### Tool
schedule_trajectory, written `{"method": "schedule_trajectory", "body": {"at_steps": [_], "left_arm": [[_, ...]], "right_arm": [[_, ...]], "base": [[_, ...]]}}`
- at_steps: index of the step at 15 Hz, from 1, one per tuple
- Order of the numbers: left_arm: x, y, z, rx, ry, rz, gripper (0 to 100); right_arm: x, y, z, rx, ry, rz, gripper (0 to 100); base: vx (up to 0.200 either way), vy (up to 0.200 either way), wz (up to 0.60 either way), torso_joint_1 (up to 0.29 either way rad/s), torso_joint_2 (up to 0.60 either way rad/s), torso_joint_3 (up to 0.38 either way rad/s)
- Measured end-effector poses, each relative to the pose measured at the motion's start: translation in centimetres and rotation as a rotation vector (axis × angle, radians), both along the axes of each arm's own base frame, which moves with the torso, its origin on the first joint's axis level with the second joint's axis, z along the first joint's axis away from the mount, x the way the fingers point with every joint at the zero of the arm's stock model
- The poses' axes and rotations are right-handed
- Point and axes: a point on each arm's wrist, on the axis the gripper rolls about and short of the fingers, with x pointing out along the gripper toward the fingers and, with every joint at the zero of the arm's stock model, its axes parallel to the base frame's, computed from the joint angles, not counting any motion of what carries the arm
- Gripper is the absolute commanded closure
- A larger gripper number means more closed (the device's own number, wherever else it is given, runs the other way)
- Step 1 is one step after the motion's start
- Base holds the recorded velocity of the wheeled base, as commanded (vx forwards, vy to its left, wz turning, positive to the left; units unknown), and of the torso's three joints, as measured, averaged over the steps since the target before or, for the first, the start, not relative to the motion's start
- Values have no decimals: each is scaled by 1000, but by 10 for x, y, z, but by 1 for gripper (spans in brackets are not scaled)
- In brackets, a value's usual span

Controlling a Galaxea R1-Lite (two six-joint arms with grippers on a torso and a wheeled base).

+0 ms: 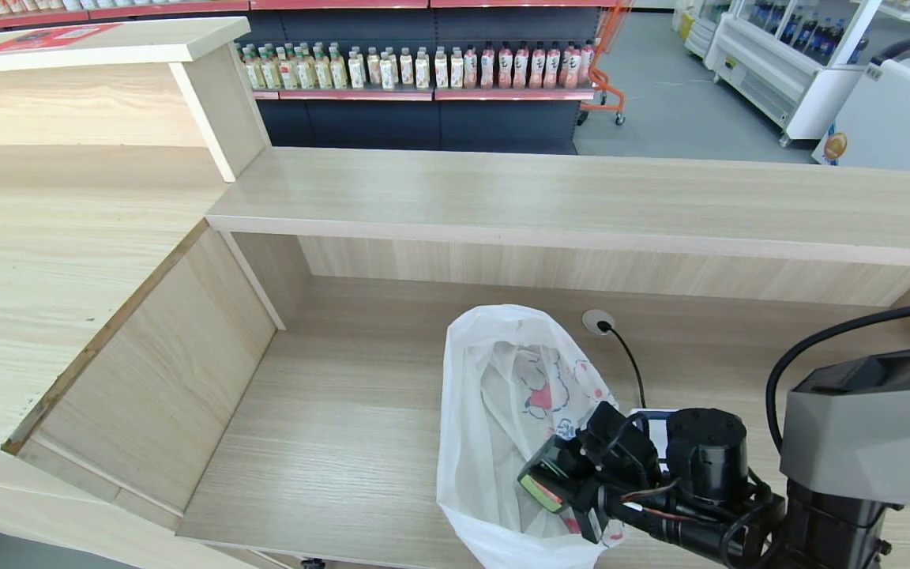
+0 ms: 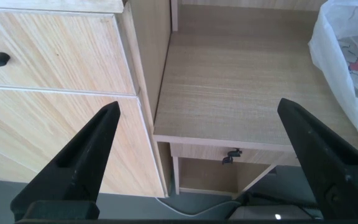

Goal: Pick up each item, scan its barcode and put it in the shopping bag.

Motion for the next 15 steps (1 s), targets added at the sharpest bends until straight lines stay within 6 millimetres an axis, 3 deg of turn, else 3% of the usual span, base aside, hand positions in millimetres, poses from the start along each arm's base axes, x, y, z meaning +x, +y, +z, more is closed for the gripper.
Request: {"method": "schedule_trajectory", "body": {"at_steps": [1, 2, 9, 12, 15], "left_arm": [[0, 0, 0, 0, 0, 0, 0], [0, 0, 0, 0, 0, 0, 0], [0, 0, 0, 0, 0, 0, 0], [0, 0, 0, 0, 0, 0, 0], [0, 0, 0, 0, 0, 0, 0]], "right_arm": [[1, 1, 0, 5, -9, 0, 100], [2, 1, 0, 6, -10, 2, 0], [3, 6, 9, 33, -42, 14, 0], [-3, 3, 37, 81, -92, 12, 0], [-20, -9, 82, 151, -110, -5, 0]], "base": [[0, 0, 0, 0, 0, 0], [0, 0, 0, 0, 0, 0], [0, 0, 0, 0, 0, 0], [0, 0, 0, 0, 0, 0], [0, 0, 0, 0, 0, 0]]}}
